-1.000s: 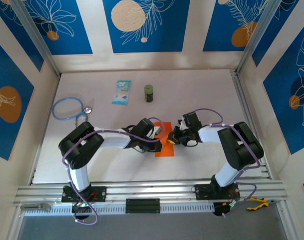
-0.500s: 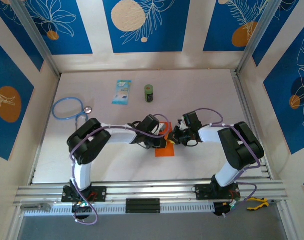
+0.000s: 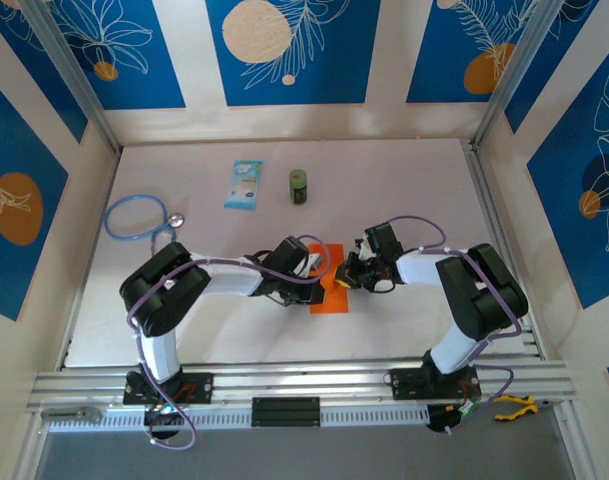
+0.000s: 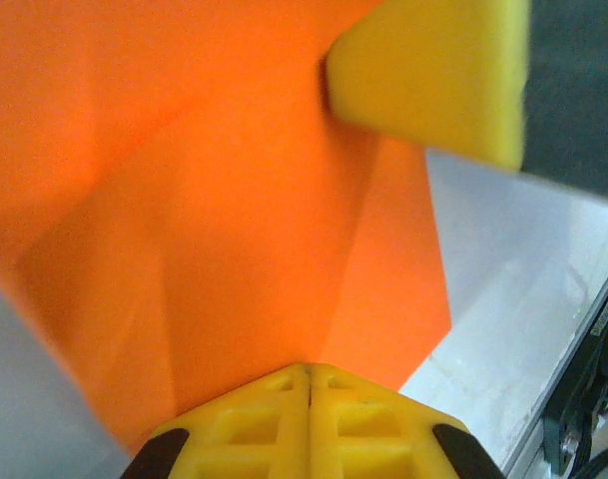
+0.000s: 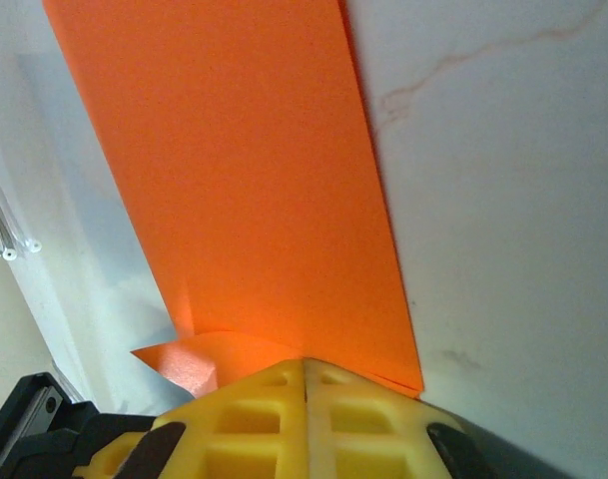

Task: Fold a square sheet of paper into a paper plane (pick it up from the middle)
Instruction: Fold the triangle a second time at the center of the table.

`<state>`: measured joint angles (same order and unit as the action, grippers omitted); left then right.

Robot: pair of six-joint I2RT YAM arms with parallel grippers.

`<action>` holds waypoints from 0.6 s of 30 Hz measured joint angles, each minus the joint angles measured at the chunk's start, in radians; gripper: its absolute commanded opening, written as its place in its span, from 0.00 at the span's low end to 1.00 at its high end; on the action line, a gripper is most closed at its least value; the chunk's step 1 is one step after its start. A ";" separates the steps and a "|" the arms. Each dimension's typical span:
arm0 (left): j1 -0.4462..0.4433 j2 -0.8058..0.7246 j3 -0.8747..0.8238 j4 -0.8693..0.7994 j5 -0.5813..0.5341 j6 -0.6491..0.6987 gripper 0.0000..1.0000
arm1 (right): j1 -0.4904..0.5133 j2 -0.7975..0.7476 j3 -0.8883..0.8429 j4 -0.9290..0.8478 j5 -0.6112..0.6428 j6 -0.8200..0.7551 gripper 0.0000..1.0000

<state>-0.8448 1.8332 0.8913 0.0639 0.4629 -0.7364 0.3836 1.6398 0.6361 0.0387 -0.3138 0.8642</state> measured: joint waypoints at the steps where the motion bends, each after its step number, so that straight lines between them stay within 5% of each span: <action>1: 0.000 -0.009 -0.014 0.002 0.003 0.000 0.00 | 0.000 0.000 0.002 -0.002 0.000 0.000 0.00; 18: 0.005 -0.137 -0.051 -0.145 0.051 0.138 0.00 | 0.009 -0.001 0.003 -0.006 0.005 -0.008 0.00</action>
<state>-0.8398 1.6958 0.8406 -0.0811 0.5137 -0.5980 0.3927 1.6390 0.6395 0.0322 -0.3092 0.8562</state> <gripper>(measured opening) 0.061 0.044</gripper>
